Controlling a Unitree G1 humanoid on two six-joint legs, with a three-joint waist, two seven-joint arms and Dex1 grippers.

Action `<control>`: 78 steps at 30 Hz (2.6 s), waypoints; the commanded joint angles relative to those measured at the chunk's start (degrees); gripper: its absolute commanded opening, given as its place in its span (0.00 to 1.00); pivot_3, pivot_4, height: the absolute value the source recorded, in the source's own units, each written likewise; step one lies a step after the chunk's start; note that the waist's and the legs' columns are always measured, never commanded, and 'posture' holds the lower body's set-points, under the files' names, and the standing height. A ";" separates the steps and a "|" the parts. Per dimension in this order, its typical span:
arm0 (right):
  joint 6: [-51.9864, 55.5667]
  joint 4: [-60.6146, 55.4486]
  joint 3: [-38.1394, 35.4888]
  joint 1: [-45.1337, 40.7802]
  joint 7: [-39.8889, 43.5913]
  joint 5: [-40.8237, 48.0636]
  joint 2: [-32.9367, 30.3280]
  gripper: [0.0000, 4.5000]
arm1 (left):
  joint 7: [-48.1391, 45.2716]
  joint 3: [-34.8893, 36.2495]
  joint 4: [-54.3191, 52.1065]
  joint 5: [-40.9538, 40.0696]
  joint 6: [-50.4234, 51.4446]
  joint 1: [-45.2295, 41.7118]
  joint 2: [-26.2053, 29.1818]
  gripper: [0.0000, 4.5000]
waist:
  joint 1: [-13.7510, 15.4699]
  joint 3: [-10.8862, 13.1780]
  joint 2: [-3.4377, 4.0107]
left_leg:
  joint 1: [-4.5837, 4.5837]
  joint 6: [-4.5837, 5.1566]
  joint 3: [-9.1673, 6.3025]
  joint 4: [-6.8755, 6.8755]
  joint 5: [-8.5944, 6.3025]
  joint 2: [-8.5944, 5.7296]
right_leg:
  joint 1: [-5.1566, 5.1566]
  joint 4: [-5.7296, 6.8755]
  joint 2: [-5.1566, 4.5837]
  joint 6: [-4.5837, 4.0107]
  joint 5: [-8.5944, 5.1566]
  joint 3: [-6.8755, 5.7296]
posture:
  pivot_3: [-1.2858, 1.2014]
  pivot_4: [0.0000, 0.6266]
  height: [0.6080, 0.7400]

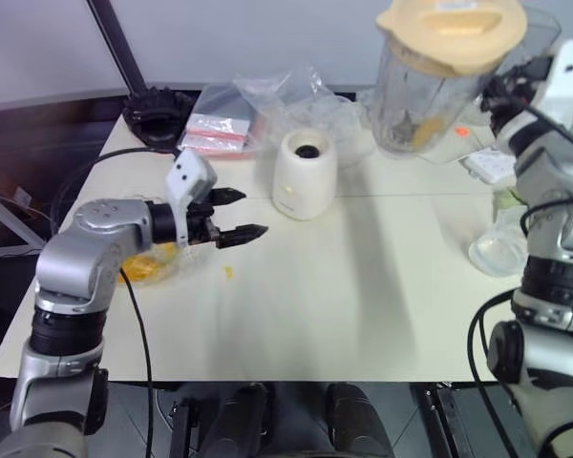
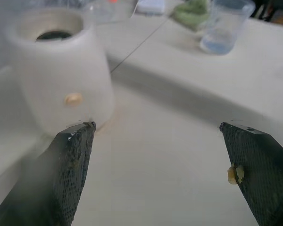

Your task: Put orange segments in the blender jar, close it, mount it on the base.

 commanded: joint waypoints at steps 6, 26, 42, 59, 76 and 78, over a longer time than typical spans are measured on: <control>-14.69 26.64 4.54 -20.38 2.61 -3.42 7.07 0.19 | 5.21 2.95 2.73 0.94 -6.82 0.16 1.48 0.98 | -0.42 0.02 -0.01 | -0.01 -0.11 0.11 -0.18 0.07 0.06 | -0.23 0.03 0.02 -0.07 0.05 0.04 | 0.52 0.24 1.00; -21.25 42.59 6.43 -24.00 4.81 -5.10 16.46 0.19 | 9.10 5.88 5.40 -0.47 -8.69 0.45 4.12 0.98 | -1.31 0.03 -0.02 | -0.54 -0.49 0.03 -0.02 0.29 0.03 | -0.70 0.23 0.04 -0.12 0.09 0.00 | 0.52 0.24 1.00; -26.62 54.98 13.05 -28.27 5.22 -14.28 16.07 0.19 | 11.71 5.57 4.94 -0.66 -9.29 1.41 2.63 0.98 | -1.64 0.02 -0.04 | -0.52 -0.63 0.00 0.04 0.38 0.02 | -1.00 0.90 0.04 -0.14 0.09 0.00 | 0.52 0.24 1.00; -19.31 51.87 11.84 -23.21 -2.29 -13.73 19.36 0.19 | 13.29 5.07 5.77 -1.11 -10.74 1.12 0.92 0.98 | -1.64 -0.03 -0.08 | -0.11 -0.74 -0.04 0.03 0.46 0.04 | -0.64 1.00 0.09 -0.21 0.13 0.00 | 0.52 0.24 1.00; -16.78 49.61 10.23 -18.03 -1.39 -12.20 19.41 0.19 | 13.28 4.27 5.87 -0.67 -11.08 0.52 0.69 0.98 | -1.58 -0.15 -0.25 | 0.16 -0.47 -0.11 0.03 0.32 0.04 | -0.34 0.99 0.13 -0.22 0.13 0.00 | 0.52 0.24 1.00; -16.82 49.05 10.56 -17.71 -1.42 -12.44 19.44 0.19 | 13.22 4.26 5.96 -0.61 -11.20 0.51 0.74 0.98 | -1.58 -0.16 -0.26 | 0.17 -0.47 -0.11 0.03 0.32 0.04 | -0.33 0.98 0.13 -0.22 0.13 0.00 | 0.52 0.24 1.00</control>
